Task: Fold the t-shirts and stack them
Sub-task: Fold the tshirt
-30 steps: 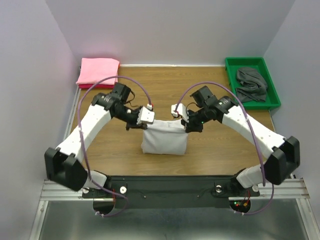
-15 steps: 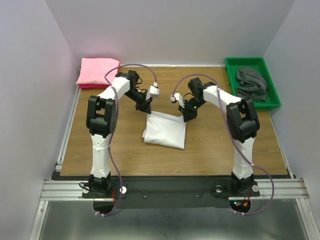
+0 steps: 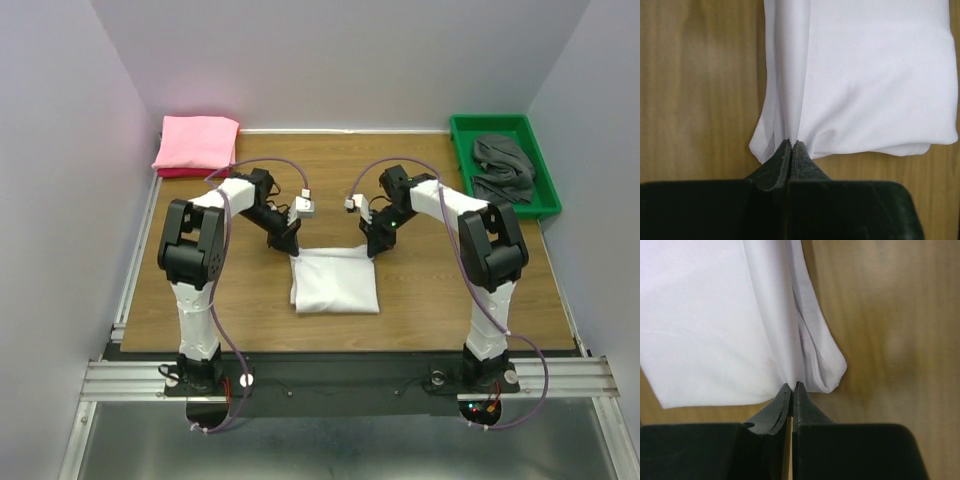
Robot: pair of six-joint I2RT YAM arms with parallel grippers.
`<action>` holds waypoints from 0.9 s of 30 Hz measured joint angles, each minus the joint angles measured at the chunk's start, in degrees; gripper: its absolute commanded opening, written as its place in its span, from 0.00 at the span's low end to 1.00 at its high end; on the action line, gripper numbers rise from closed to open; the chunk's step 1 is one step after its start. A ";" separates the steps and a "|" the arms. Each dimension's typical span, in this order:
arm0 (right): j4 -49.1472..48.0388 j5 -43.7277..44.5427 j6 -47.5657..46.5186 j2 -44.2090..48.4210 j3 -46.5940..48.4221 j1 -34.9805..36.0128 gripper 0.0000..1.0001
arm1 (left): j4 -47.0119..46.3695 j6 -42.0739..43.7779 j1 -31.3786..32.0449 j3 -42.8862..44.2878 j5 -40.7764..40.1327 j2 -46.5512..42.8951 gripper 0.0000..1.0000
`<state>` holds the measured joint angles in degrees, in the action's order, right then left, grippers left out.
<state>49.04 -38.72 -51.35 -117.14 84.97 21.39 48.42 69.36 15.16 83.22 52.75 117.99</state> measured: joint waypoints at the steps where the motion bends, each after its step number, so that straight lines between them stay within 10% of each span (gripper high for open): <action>1: 0.72 -0.57 1.55 2.01 -1.81 0.79 0.04 | -0.39 0.00 0.20 -1.73 0.04 -1.66 0.05; 12: 2.19 -3.06 12.31 7.06 1.95 2.19 0.10 | -2.58 -0.55 -1.07 -6.36 0.33 -8.94 0.13; 15: 1.86 -2.64 14.01 3.37 4.33 2.19 0.36 | -2.97 -0.94 -2.58 -5.66 0.17 -6.93 0.30; 16: 1.86 -2.36 14.71 2.05 5.01 2.19 0.68 | -3.06 -1.20 -3.28 -5.03 -0.24 -5.57 0.34; 17: 1.64 -2.12 15.52 1.01 5.38 2.19 0.71 | -3.10 -1.20 -3.76 -4.63 -0.44 -4.74 0.37; 23: 0.37 -0.35 22.71 -1.57 5.64 0.33 0.72 | -3.19 -2.10 -7.96 -3.54 -1.77 -2.40 0.50; 27: -2.71 -0.09 27.93 2.29 5.57 -2.47 0.54 | -5.62 -6.62 -11.82 -3.54 -1.01 -5.46 0.48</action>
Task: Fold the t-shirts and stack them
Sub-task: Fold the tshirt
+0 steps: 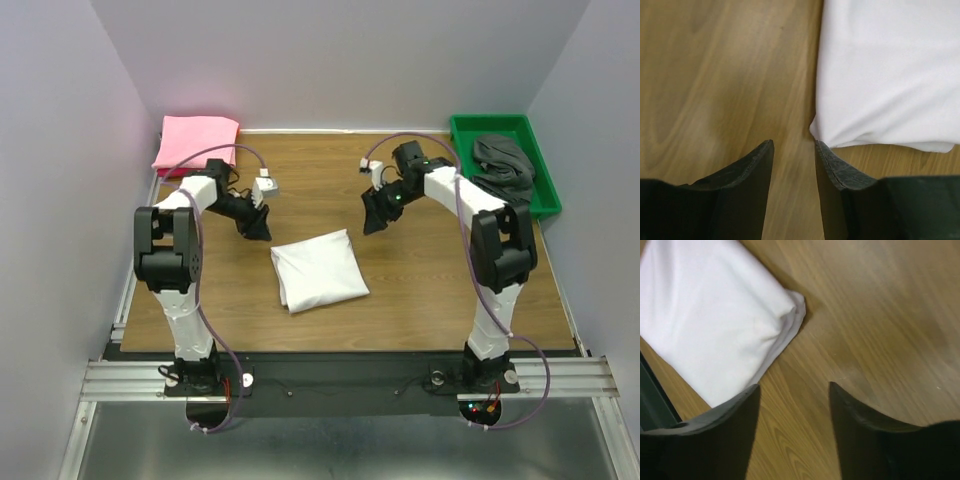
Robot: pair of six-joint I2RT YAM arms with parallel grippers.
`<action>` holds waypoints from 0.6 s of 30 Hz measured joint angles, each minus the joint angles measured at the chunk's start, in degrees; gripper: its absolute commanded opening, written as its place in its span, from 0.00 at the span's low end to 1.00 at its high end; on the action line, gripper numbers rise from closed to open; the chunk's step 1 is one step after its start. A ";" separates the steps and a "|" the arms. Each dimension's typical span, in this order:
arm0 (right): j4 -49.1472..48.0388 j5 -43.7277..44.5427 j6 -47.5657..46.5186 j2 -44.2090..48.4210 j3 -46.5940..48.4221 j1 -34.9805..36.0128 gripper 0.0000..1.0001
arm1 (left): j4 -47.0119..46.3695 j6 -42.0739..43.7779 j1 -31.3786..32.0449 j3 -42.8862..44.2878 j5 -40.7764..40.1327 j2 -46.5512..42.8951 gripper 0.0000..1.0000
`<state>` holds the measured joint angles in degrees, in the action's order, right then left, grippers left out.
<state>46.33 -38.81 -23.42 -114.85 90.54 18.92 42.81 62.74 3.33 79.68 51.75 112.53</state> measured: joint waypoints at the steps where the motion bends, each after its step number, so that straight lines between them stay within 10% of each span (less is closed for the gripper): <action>1: -1.33 -0.35 1.38 1.79 -0.26 -0.81 0.46 | -1.07 -2.16 -0.96 -0.02 0.61 -1.44 0.48; 11: -12.74 -14.99 14.93 5.46 -3.50 2.12 0.36 | -15.80 -25.64 2.91 -12.63 11.21 -19.28 0.44; 18: -21.97 -17.59 24.35 -4.94 -6.19 4.52 0.31 | -21.16 -38.34 5.16 -19.47 11.28 -8.79 0.40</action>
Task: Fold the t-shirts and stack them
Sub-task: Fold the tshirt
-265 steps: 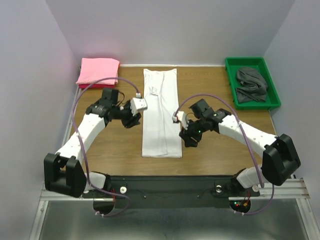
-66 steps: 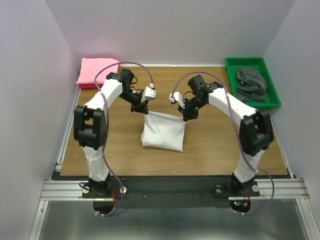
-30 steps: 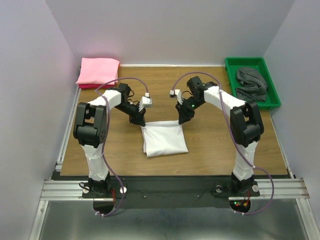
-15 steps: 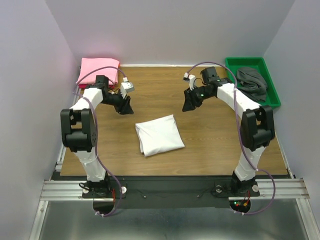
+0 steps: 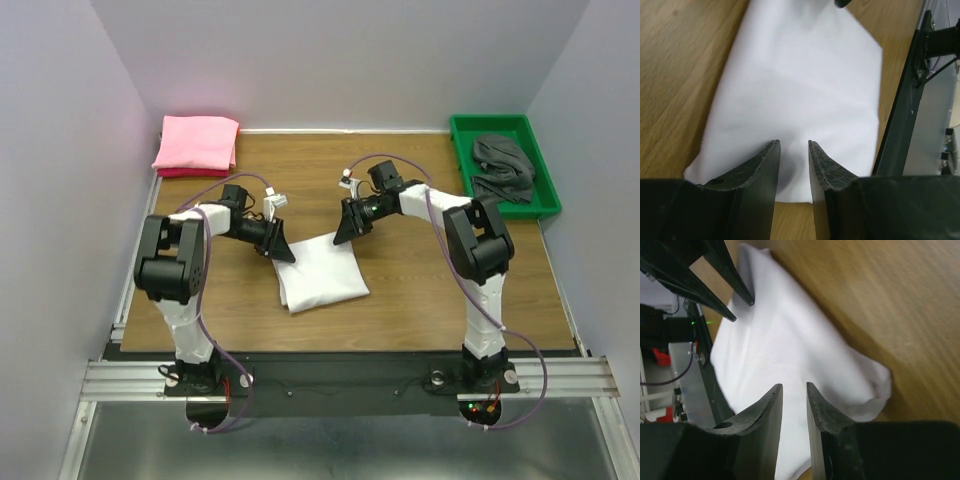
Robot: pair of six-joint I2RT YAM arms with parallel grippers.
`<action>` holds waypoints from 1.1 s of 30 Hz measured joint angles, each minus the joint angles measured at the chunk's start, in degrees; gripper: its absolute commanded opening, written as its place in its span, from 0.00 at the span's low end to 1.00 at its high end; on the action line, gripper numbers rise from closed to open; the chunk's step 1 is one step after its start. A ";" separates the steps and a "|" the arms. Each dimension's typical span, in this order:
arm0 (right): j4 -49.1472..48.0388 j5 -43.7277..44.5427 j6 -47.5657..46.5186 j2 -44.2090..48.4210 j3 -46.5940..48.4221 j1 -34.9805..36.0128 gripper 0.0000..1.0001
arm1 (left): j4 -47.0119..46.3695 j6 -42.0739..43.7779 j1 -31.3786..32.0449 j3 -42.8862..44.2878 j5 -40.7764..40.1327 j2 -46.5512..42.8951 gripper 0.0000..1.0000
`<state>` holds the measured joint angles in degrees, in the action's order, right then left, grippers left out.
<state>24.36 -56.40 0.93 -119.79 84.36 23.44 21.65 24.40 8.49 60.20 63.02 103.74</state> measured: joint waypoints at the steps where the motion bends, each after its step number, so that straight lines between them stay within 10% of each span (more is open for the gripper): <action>1: -1.68 0.61 1.75 -1.90 0.00 -0.09 0.30 | -0.59 -1.70 -0.28 0.15 -0.90 2.93 0.39; 16: -12.09 11.26 12.41 -8.22 6.38 -5.99 0.36 | -0.61 -7.17 -4.87 28.81 -2.23 22.67 0.38; 33: -21.79 5.86 27.56 3.41 -5.49 0.20 0.42 | -21.27 -29.53 1.99 2.14 2.08 5.14 0.34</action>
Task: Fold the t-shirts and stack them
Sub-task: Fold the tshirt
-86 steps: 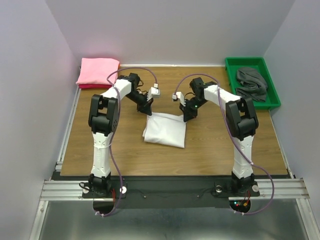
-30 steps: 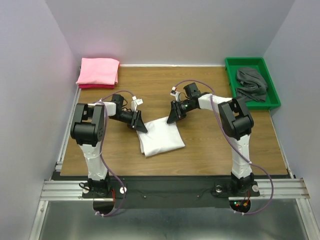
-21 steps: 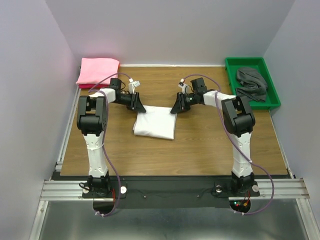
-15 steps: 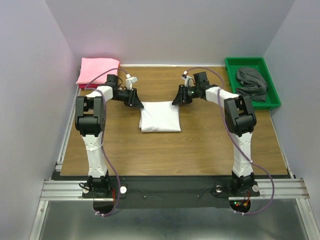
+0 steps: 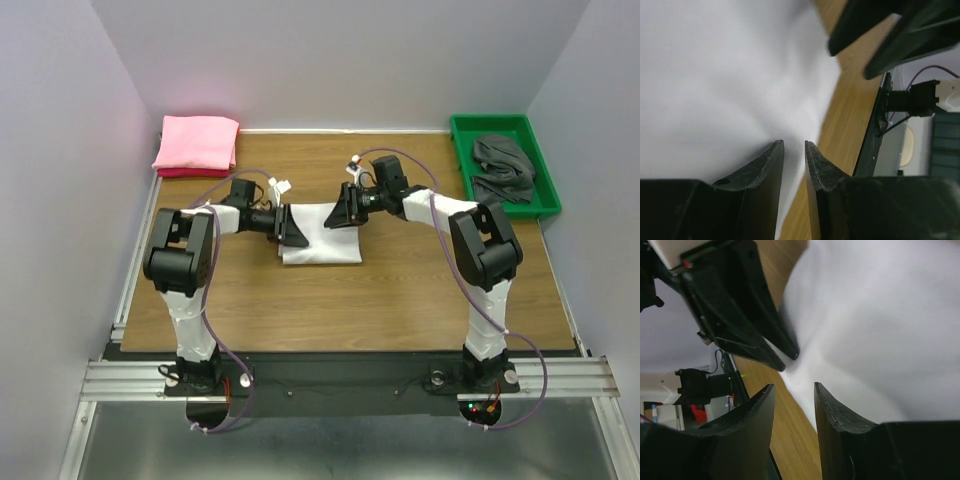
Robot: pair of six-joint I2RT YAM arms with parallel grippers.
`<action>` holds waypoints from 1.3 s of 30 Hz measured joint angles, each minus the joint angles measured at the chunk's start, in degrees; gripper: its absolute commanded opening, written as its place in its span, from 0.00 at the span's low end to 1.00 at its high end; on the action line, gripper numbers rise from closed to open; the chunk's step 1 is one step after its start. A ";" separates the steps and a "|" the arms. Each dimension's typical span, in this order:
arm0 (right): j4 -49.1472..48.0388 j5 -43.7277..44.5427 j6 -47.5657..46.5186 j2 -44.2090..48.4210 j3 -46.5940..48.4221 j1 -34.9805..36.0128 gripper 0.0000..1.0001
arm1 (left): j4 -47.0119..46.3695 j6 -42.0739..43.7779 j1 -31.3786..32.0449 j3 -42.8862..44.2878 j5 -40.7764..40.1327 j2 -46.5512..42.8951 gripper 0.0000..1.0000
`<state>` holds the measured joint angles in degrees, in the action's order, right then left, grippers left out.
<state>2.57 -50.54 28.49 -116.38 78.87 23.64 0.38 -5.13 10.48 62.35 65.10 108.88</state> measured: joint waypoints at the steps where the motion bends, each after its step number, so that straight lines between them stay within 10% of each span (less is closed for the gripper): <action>1: -0.33 -0.09 0.09 -0.81 -0.28 0.15 0.41 | -1.14 -1.33 -0.02 -1.22 -0.94 2.21 0.34; 12: -0.48 -0.68 -1.16 -4.37 -5.70 -4.28 0.39 | 2.95 0.50 -6.67 -1.88 -0.09 5.35 0.34; 22: -3.04 -4.74 4.55 6.71 -5.18 0.13 0.39 | 4.57 5.97 2.60 -2.86 2.25 -10.54 0.30; 39: -5.05 -4.55 3.32 -6.19 -10.38 1.51 0.36 | -0.85 -1.64 -2.62 -7.82 -0.63 2.99 0.30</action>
<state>-2.48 -55.09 31.81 -122.56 68.49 25.15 -0.47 -6.76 7.86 54.52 64.47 111.87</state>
